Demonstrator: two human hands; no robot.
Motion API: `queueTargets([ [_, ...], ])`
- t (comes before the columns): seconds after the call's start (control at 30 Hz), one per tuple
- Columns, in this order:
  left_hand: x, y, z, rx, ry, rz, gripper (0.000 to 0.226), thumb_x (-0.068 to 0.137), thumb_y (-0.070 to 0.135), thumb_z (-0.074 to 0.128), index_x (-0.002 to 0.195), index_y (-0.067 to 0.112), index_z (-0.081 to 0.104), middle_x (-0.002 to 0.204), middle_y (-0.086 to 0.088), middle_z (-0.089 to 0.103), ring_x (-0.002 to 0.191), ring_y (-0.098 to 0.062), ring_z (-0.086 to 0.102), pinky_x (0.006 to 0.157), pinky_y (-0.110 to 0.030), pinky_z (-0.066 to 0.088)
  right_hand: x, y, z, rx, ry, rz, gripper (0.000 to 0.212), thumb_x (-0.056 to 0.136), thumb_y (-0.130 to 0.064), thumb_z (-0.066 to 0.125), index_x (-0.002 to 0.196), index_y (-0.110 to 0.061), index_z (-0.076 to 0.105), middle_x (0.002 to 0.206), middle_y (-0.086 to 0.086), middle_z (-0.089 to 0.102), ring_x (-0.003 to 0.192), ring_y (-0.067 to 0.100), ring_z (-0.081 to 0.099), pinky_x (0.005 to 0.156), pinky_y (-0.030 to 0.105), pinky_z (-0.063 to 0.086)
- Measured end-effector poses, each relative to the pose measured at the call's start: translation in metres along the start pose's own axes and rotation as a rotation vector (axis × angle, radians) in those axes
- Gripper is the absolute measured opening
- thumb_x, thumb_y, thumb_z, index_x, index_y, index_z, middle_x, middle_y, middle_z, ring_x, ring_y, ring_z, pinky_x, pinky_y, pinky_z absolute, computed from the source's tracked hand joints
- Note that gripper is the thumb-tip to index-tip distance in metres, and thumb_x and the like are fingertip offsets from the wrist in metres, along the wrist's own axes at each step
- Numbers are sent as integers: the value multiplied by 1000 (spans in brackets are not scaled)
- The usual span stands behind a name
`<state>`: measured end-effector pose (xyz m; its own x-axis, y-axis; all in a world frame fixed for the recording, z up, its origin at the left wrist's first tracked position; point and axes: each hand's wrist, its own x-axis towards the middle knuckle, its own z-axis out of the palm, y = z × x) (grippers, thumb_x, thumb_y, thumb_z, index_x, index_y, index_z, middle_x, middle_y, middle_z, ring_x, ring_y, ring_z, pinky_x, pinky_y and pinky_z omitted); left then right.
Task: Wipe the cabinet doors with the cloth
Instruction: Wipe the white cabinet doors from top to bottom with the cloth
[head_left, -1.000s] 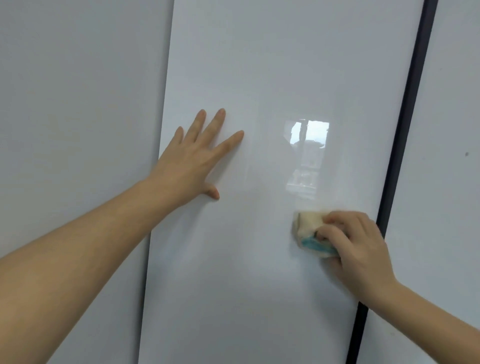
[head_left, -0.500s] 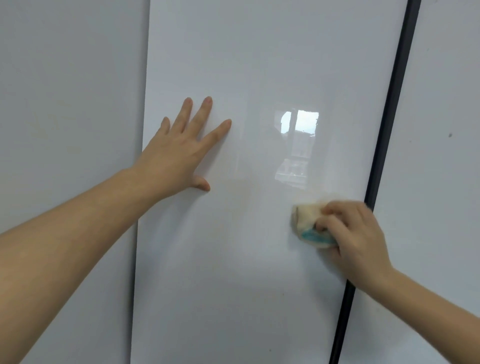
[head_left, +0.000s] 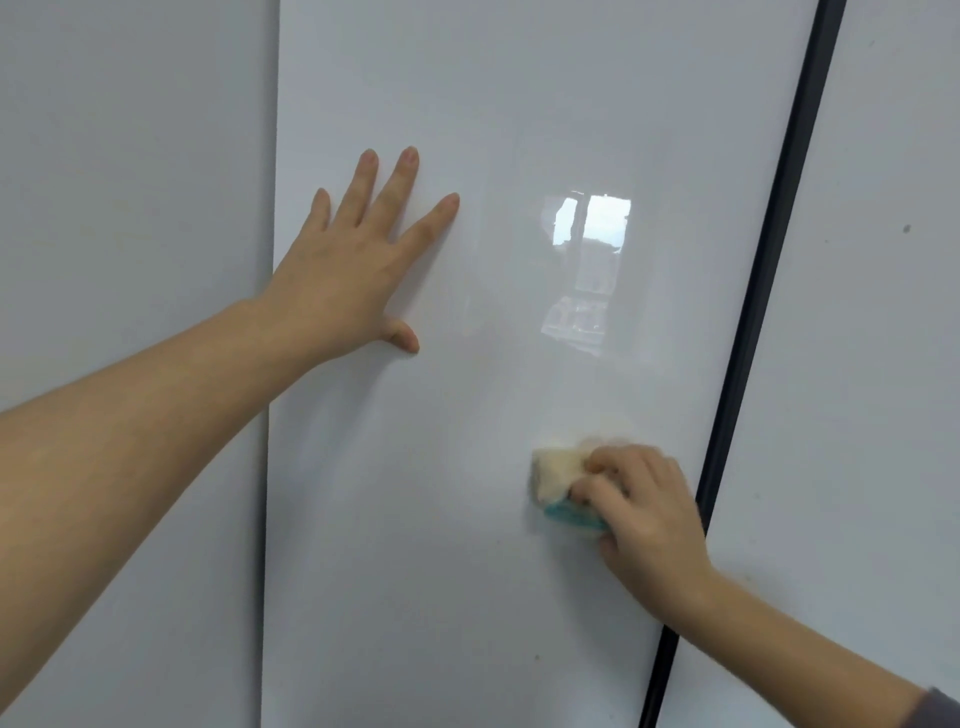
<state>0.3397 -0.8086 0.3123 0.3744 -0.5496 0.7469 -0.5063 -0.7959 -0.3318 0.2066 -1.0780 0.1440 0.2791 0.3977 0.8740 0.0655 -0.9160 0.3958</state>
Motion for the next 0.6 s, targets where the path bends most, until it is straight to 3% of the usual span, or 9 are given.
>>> queueTargets([
  [0.17, 1, -1, 1, -10, 1, -7, 131, 66, 61, 77, 152, 32, -18, 159, -8, -28, 147, -36, -19, 118, -58, 12, -59, -34, 18, 21, -210, -265, 28, 99, -5, 38, 80, -17, 56, 94, 4, 64, 76, 25, 57, 64, 33, 40],
  [0.3, 1, 0, 2, -33, 3, -9, 131, 66, 59, 78, 152, 33, -17, 159, -6, -28, 147, -35, -19, 118, -58, 10, -7, -26, 15, 45, -124, -180, 25, 97, -5, 44, 81, -12, 61, 97, 7, 60, 79, 26, 50, 64, 35, 36],
  [0.37, 0, -1, 1, -38, 3, -12, 131, 65, 58, 79, 153, 33, -16, 159, -6, -27, 148, -35, -19, 118, -58, 10, 21, -19, 14, 32, -44, -61, 14, 82, 3, 58, 80, -10, 64, 99, 6, 58, 83, 28, 50, 63, 35, 37],
  [0.43, 0, -1, 1, -31, 2, -10, 131, 65, 58, 79, 153, 33, -14, 160, -6, -26, 148, -35, -18, 118, -59, 11, 27, -26, 20, 41, 19, 45, 22, 71, 6, 63, 84, -12, 62, 101, 5, 57, 87, 28, 50, 64, 36, 39],
  [0.5, 0, 0, 1, -32, 3, -11, 129, 66, 58, 79, 153, 32, -13, 160, -6, -26, 148, -35, -17, 118, -58, 11, 2, -43, 30, 47, 30, 11, 18, 86, 1, 53, 89, -14, 62, 105, 3, 54, 89, 27, 51, 66, 35, 40],
  [0.6, -1, -1, 3, -36, 7, -5, 126, 69, 57, 77, 154, 32, -12, 160, -6, -25, 148, -35, -17, 118, -58, 11, -51, -65, 40, 79, -112, -189, 18, 98, -9, 51, 89, -17, 65, 103, 2, 62, 87, 25, 55, 66, 35, 43],
])
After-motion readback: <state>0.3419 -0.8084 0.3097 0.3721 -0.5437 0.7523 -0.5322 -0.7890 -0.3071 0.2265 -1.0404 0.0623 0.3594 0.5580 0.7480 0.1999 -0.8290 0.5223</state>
